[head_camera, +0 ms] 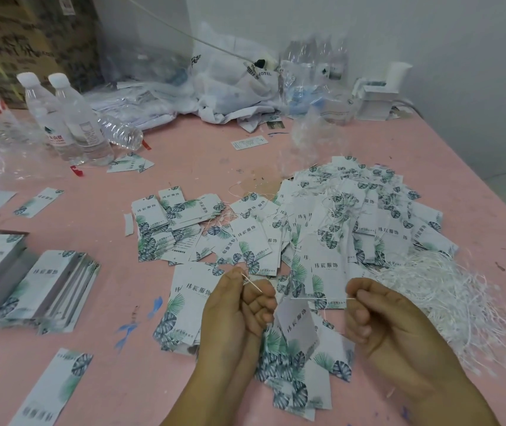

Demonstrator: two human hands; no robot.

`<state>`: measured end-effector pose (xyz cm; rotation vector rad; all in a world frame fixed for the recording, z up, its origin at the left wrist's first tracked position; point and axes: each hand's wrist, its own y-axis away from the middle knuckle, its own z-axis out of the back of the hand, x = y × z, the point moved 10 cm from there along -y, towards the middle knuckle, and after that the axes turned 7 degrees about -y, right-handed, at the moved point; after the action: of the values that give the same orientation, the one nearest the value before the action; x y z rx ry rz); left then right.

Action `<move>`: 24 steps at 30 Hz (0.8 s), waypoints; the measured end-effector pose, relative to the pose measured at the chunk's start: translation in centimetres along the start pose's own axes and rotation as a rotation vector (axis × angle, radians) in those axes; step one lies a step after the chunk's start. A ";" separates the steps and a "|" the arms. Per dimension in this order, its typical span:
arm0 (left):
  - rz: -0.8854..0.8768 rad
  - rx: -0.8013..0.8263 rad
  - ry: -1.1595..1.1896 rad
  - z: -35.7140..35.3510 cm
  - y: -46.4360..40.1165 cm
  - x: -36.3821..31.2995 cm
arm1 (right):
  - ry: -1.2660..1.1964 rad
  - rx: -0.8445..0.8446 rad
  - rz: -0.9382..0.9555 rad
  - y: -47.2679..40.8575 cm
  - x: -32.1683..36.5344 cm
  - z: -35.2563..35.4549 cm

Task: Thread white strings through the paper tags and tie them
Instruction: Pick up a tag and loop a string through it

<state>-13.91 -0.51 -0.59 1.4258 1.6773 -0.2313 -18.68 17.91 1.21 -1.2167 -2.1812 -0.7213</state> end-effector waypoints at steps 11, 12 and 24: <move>0.589 0.466 0.135 -5.2 4.7 5.1 | -0.457 0.194 -0.104 2.6 0.1 -5.3; 0.589 0.482 0.071 -5.2 4.8 5.4 | -0.445 0.152 -0.081 2.6 0.3 -4.6; -0.027 0.377 -0.313 -3.9 1.7 3.1 | 0.127 -0.077 0.182 1.1 0.7 -1.3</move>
<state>-14.19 4.70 0.18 1.5434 1.4423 -0.7794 -17.81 17.93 2.84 -1.3503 -1.9271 -0.7891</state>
